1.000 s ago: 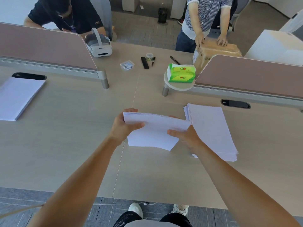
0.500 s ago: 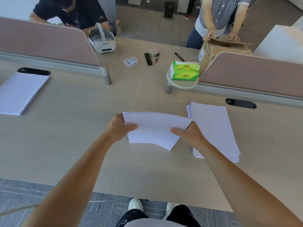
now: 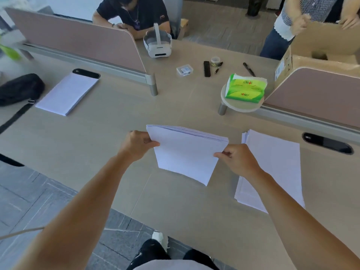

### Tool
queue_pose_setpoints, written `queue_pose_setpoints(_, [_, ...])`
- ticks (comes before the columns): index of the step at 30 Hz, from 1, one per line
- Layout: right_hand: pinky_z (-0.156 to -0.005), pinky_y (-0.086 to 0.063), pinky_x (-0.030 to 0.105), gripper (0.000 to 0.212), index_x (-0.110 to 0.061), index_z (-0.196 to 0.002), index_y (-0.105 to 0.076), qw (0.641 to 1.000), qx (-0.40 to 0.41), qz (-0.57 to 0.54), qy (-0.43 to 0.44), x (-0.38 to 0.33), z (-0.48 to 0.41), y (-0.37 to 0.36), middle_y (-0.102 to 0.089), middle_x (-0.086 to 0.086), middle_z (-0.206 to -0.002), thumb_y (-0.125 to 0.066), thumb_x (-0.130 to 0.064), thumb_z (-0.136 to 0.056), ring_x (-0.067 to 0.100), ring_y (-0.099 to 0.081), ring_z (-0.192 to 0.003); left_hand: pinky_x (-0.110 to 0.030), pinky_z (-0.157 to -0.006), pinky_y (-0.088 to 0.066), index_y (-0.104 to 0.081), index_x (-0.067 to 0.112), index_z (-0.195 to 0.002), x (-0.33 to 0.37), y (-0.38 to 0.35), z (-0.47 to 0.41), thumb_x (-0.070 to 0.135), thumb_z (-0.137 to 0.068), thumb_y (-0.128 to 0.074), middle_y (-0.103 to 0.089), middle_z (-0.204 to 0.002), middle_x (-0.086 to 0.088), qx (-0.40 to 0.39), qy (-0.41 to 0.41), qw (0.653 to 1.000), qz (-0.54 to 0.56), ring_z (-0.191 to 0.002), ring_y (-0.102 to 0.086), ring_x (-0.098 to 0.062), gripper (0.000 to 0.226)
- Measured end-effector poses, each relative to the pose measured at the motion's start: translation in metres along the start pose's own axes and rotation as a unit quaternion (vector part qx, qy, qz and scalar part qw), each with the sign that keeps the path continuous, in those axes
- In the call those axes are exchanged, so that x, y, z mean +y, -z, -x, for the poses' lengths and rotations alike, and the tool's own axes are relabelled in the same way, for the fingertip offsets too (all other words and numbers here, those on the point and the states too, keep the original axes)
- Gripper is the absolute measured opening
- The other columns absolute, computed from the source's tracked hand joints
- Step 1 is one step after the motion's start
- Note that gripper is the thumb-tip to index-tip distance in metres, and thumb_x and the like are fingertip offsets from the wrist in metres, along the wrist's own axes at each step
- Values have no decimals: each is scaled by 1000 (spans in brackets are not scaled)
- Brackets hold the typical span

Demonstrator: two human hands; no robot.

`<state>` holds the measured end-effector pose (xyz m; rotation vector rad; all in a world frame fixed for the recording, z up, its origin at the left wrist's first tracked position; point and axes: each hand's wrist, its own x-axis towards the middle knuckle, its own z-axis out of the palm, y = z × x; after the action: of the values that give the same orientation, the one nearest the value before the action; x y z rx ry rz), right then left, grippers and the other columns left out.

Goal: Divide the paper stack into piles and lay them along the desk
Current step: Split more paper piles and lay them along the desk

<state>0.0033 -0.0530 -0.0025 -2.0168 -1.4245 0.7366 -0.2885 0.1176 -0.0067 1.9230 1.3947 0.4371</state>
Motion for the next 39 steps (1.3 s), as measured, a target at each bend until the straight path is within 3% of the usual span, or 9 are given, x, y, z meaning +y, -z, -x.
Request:
queue_pose_setpoints(5, [-52, -38, 10, 38, -34, -53, -62, 995, -26, -92, -2, -27, -33, 16, -58, -16, -46, -75, -21, -86, -5, -51, -44, -35, -79, -52, -77, 0, -84, 23, 40, -14, 9, -71, -84, -75, -84, -11, -22, 25, 997, 67, -74, -62, -17, 17])
queue_pose_setpoints(8, [-71, -59, 27, 23, -15, -62, -74, 992, -33, -122, -1, -46, -63, 14, -75, -3, -65, -76, -13, -85, 2, -70, -62, -24, -75, -51, -78, 10, -80, 24, 69, -32, 10, -71, -84, -76, -75, 7, -31, 21, 994, 105, -70, -67, -4, 10])
queue_pose_setpoints(14, [-61, -48, 11, 26, 4, -66, -67, 980, -6, -186, -75, -82, -120, -19, -69, 5, -63, -75, -12, -85, 2, -68, -55, -26, -84, -56, -76, 6, -93, -35, 106, -86, 27, -85, -74, -77, -97, -5, -153, 13, 968, 201, -93, -73, -15, 22])
queue_pose_setpoints(17, [-72, -55, 26, 16, 4, -80, -72, 968, 0, -222, -118, -99, -150, -44, -72, 17, -82, -73, -11, -86, 13, -71, -65, -33, -73, -56, -72, 0, -86, -70, 109, -118, 33, -89, -69, -73, -79, -2, -150, 6, 966, 211, -72, -68, -18, 34])
queue_pose_setpoints(20, [-85, -57, 38, 10, -5, -93, -75, 956, -3, -254, -147, -117, -176, -70, -75, 17, -98, -69, -12, -89, 22, -71, -81, -20, -50, -37, -66, -1, -74, -96, 112, -147, 29, -91, -68, -50, -54, 11, -106, 19, 971, 216, -51, -43, -9, 34])
queue_pose_setpoints(26, [-79, -58, 36, 34, -13, -117, -68, 880, -26, -400, -255, -141, -211, -131, -75, 6, -100, -52, -38, -100, 21, -73, -85, -23, -51, -27, -59, -1, -66, -145, 115, -196, 26, -90, -66, -40, -62, 0, -73, 54, 966, 243, -55, -34, -12, 37])
queue_pose_setpoints(29, [-72, -55, 36, 30, -8, -114, -67, 863, -24, -403, -304, -139, -217, -177, -74, 9, -98, -50, -31, -102, 23, -71, -79, -27, -56, -29, -59, -4, -67, -168, 107, -217, 25, -89, -66, -41, -64, -2, -89, 84, 967, 224, -59, -35, -14, 36])
queue_pose_setpoints(36, [-54, -55, 24, 28, 13, -95, -63, 897, 47, -261, -354, -115, -244, -224, -69, 15, -86, -49, -11, -94, 26, -65, -73, -29, -53, -16, -47, 16, -62, -204, 73, -242, 25, -86, -65, -28, -60, 1, -118, 132, 968, 179, -55, -23, -15, 31])
queue_pose_setpoints(39, [-62, -57, 29, 26, 9, -88, -65, 892, 38, -247, -377, -96, -253, -237, -73, 22, -90, -53, -14, -93, 25, -67, -72, -29, -52, -14, -42, 15, -61, -211, 58, -248, 20, -87, -63, -26, -58, 3, -134, 155, 967, 154, -51, -20, -14, 34])
